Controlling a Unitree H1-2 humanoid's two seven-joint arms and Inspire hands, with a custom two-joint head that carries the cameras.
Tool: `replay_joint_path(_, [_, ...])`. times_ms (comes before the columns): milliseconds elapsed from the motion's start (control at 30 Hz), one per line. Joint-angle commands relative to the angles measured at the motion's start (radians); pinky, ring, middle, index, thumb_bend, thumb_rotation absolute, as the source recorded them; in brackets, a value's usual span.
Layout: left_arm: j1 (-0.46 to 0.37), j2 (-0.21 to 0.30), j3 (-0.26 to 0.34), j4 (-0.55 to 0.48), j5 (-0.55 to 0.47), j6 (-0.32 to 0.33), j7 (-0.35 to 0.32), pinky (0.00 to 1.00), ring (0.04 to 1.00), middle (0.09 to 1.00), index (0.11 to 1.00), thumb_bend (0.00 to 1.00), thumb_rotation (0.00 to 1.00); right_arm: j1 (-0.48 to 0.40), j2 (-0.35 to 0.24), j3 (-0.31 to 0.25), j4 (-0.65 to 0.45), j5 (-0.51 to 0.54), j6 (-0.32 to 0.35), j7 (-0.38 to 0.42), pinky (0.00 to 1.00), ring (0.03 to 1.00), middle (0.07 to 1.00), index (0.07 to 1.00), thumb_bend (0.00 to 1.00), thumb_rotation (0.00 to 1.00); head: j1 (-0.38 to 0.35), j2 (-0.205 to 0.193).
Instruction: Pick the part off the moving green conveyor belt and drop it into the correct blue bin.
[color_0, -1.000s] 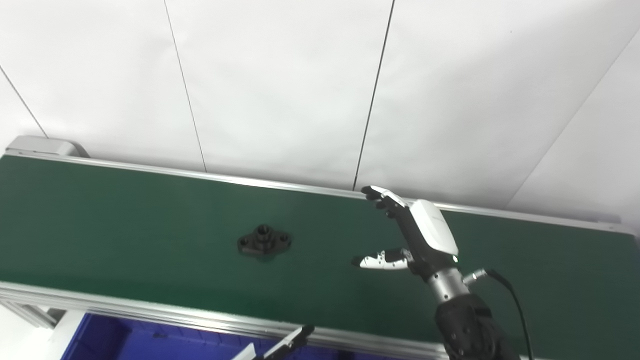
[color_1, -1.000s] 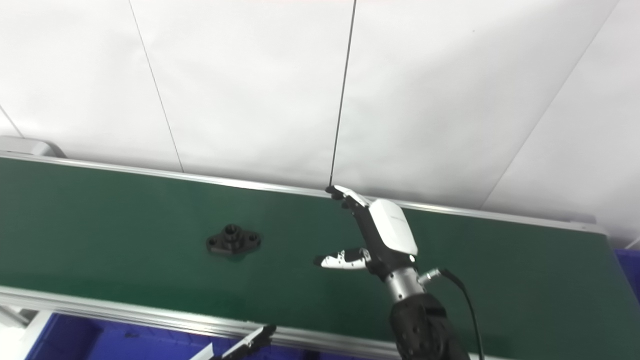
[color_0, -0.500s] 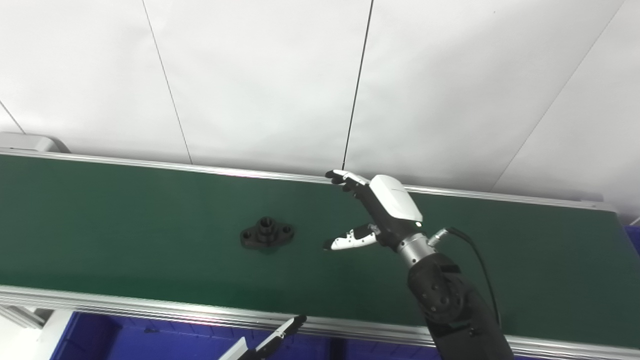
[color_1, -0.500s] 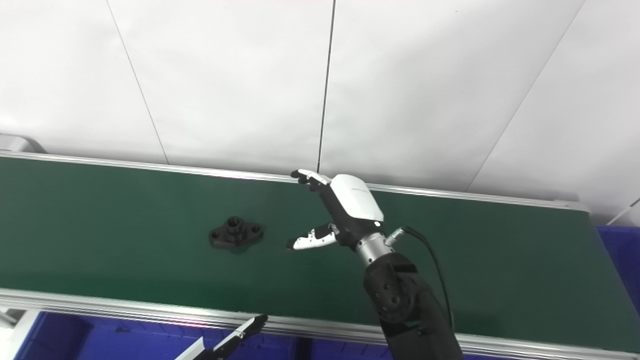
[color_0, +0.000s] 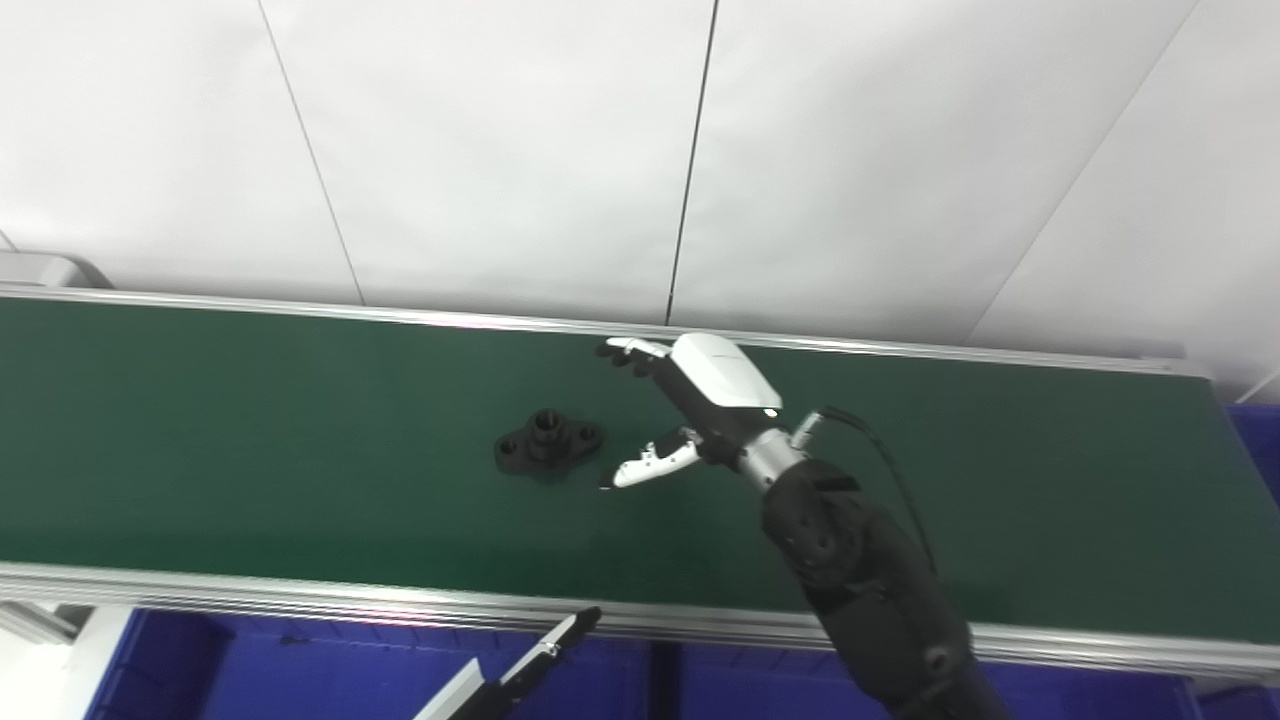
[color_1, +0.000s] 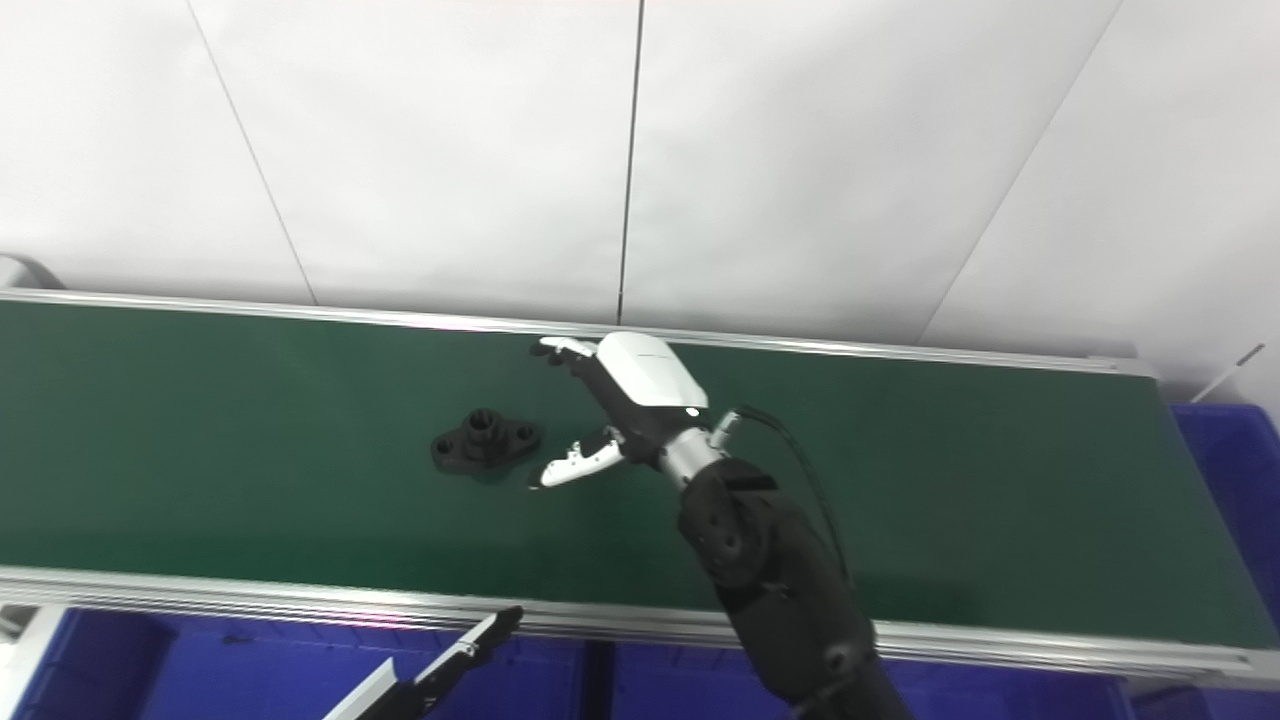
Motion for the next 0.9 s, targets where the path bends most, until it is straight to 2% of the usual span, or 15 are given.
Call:
replay_joint_path(0, [0.009, -0.002, -0.001, -0.029, 0.008, -0.010, 0.017, 0.98, 1.000, 1.000, 1.000, 0.87, 0.43, -0.047, 0.018, 0.006, -0.004, -0.005, 0.011, -0.014, 0.70, 0.791, 0.826, 0.851, 0.69, 0.23, 0.000, 0.000])
replay_joint_path(533, [0.025, -0.012, -0.003, -0.040, -0.013, -0.008, 0.019, 0.96, 1.000, 1.000, 1.000, 0.87, 0.41, -0.143, 0.011, 0.105, 0.134, -0.042, -0.016, 0.001, 0.72, 0.792, 0.823, 0.841, 0.67, 0.20, 0.068, 0.023])
replay_joint_path(733, [0.029, -0.013, -0.004, -0.047, 0.001, -0.012, 0.021, 0.95, 1.000, 1.000, 1.000, 0.86, 0.42, -0.168, 0.016, 0.128, 0.212, -0.045, -0.048, -0.036, 0.72, 0.779, 0.809, 0.824, 0.68, 0.17, 0.079, 0.031])
replay_joint_path(800, [0.030, -0.014, -0.005, -0.048, -0.011, -0.012, 0.018, 0.95, 1.000, 1.000, 1.000, 0.86, 0.41, -0.176, 0.013, 0.142, 0.233, -0.045, -0.053, -0.032, 0.70, 0.770, 0.803, 0.821, 0.65, 0.16, 0.078, 0.035])
replay_joint_path(867, [0.030, -0.016, -0.005, -0.047, -0.018, -0.016, 0.018, 0.95, 1.000, 1.000, 1.000, 0.85, 0.40, -0.178, 0.005, 0.161, 0.251, -0.048, -0.064, -0.032, 0.63, 0.725, 0.767, 0.804, 0.61, 0.10, 0.079, 0.037])
